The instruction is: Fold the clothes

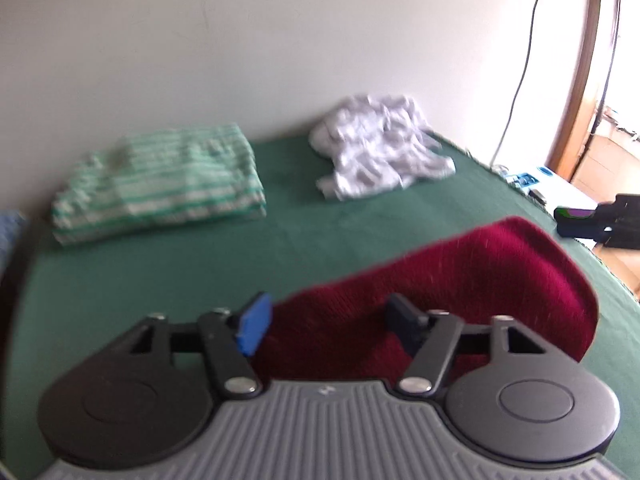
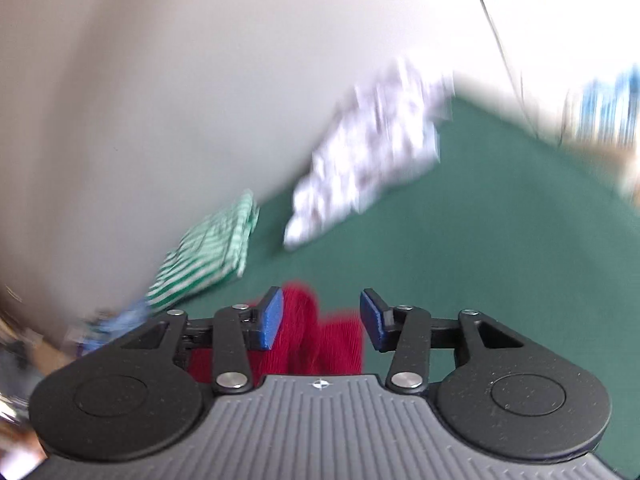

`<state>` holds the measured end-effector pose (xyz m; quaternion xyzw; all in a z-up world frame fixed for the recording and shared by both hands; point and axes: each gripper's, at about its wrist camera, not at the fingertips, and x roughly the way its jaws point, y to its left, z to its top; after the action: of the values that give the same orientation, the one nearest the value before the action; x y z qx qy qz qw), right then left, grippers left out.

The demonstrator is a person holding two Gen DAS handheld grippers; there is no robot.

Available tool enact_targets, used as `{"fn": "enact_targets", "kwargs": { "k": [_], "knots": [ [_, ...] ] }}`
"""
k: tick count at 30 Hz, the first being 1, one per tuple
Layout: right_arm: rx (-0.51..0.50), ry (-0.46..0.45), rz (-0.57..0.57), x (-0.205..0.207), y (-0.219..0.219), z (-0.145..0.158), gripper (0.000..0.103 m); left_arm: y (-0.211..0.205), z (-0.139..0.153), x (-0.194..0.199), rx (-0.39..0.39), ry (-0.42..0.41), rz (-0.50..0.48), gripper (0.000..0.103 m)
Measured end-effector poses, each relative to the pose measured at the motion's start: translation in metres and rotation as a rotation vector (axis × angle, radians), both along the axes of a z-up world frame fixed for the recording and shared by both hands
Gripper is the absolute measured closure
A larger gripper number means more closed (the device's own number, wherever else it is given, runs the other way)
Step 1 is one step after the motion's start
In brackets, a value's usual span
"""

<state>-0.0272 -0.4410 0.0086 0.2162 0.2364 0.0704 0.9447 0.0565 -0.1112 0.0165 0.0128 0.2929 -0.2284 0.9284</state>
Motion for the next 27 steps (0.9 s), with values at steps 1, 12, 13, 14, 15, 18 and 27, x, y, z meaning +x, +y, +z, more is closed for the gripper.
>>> {"fn": "enact_targets", "kwargs": {
  "k": [1,12,13,14,15,18,27],
  "knots": [
    [-0.091,-0.052,0.034,-0.002,0.019,0.008,0.065,0.004,0.011,-0.007,-0.032,-0.028,0.029,0.046],
    [-0.365,-0.027,0.104,0.063,0.078,-0.058,0.065,-0.053,-0.055,0.032,0.149,-0.043,0.324,0.044],
    [-0.315,-0.005,0.100,0.067,0.071,-0.062,0.063,-0.049,-0.058,0.039,0.142,-0.026,0.330,0.039],
    [-0.286,0.006,0.097,0.068,0.067,-0.066,0.062,-0.044,-0.060,0.048,0.129,0.004,0.333,0.031],
    [-0.274,0.006,0.091,0.067,0.068,-0.071,0.061,-0.040,-0.064,0.057,0.113,0.033,0.329,0.026],
    [-0.291,0.002,0.060,0.069,0.078,-0.077,0.060,-0.040,-0.070,0.063,0.126,0.043,0.321,0.024],
    [-0.008,0.115,0.089,0.077,0.030,-0.048,0.053,-0.032,-0.048,0.057,0.169,0.019,0.309,0.027]
  ]
}}
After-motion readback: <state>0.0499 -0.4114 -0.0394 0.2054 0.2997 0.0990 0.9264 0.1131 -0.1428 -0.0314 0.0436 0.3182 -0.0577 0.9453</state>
